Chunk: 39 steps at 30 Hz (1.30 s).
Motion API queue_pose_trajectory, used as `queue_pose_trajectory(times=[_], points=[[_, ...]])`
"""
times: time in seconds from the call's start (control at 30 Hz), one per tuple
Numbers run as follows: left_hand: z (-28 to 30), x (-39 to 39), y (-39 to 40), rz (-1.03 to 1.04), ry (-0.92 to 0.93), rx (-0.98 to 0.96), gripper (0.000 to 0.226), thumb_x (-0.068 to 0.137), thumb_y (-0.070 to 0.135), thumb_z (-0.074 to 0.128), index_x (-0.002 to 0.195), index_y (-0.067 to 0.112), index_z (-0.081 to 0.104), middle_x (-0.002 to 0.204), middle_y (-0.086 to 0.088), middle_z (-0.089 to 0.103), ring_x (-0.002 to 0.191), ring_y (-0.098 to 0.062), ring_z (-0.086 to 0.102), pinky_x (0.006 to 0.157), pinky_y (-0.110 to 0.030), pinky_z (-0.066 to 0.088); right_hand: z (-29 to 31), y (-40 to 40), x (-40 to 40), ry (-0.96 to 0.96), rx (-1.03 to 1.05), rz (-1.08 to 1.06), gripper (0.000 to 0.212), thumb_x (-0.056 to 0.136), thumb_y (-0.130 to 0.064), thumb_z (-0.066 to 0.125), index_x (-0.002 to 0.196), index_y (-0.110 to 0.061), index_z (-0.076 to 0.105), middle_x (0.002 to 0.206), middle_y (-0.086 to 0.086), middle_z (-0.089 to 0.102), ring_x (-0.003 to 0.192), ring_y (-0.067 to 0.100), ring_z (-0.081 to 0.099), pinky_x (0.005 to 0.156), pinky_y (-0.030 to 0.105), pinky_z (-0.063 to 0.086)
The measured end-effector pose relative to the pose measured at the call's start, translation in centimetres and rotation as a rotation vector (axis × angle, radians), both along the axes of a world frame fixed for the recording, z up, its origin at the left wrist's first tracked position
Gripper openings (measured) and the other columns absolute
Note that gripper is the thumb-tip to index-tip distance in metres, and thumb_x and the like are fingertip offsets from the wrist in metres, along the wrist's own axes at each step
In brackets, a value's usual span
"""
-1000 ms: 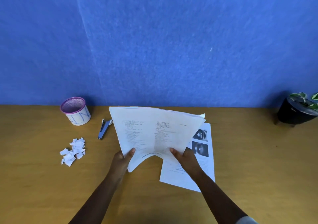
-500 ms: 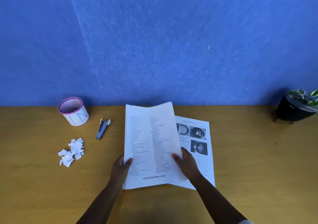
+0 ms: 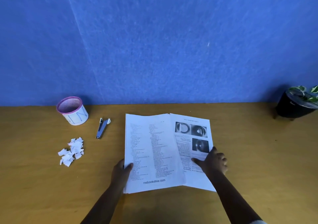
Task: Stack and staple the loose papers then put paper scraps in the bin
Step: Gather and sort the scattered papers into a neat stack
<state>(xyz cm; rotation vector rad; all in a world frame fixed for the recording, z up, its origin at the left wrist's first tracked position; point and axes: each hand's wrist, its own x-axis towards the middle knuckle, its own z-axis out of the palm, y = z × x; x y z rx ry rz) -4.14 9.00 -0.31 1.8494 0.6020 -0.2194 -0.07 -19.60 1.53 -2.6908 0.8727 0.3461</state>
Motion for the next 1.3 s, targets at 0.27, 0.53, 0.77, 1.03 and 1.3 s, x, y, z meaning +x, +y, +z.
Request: queue_pose_trajectory(times=[0.27, 0.53, 0.77, 1.03, 1.3], points=[[0.2, -0.3, 0.0, -0.002, 0.002, 0.013, 0.029, 0.09, 0.011, 0.053, 0.115, -0.002, 0.056, 0.115, -0.02, 0.063, 0.087, -0.026, 0.057, 0.076, -0.031, 0.044, 0.3, -0.1, 1.2, 0.019, 0.129, -0.034, 0.089, 0.066, -0.046, 0.079, 0.131, -0.006, 0.033, 0.134, 0.019, 0.046, 0.126, 0.036, 0.043, 0.102, 0.043, 0.039], [0.7, -0.2, 0.0, -0.024, 0.026, -0.028, 0.031, 0.089, 0.012, 0.054, 0.117, 0.0, 0.056, 0.117, -0.02, 0.062, 0.1, -0.035, 0.06, 0.082, -0.037, 0.049, 1.8, -1.3, 1.0, -0.308, 0.497, -0.008, 0.032, 0.088, -0.01, 0.059, 0.119, -0.002, 0.054, 0.111, 0.017, 0.065, 0.098, 0.031, 0.06, 0.073, 0.024, 0.038], [0.7, -0.1, 0.5, -0.018, 0.05, -0.07, 0.032, 0.088, 0.013, 0.056, 0.117, 0.0, 0.056, 0.117, -0.019, 0.062, 0.101, -0.035, 0.061, 0.087, -0.042, 0.051, 5.4, -5.2, 2.7, -0.508, 0.688, -0.084, 0.014, 0.09, -0.01, 0.058, 0.101, -0.001, 0.062, 0.086, 0.013, 0.062, 0.071, 0.022, 0.055, 0.063, 0.023, 0.043], [0.6, 0.2, 0.2, 0.036, 0.082, -0.168, 0.032, 0.089, 0.017, 0.056, 0.116, 0.002, 0.055, 0.115, -0.018, 0.063, 0.098, -0.032, 0.062, 0.085, -0.043, 0.052, 2.3, -1.2, 2.4, -0.332, 0.808, 0.067, 0.006, 0.087, -0.011, 0.062, 0.091, -0.006, 0.064, 0.082, 0.009, 0.064, 0.069, 0.017, 0.054, 0.055, 0.019, 0.044], [0.9, -0.1, -1.3, 0.082, 0.115, -0.334, 0.039, 0.09, 0.042, 0.047, 0.109, 0.011, 0.06, 0.104, -0.01, 0.068, 0.094, -0.029, 0.065, 0.084, -0.041, 0.053, 0.0, 5.4, 2.1, -0.251, 0.715, 0.204, 0.034, 0.084, -0.02, 0.066, 0.115, -0.01, 0.057, 0.102, 0.004, 0.065, 0.094, 0.021, 0.06, 0.076, 0.024, 0.039]])
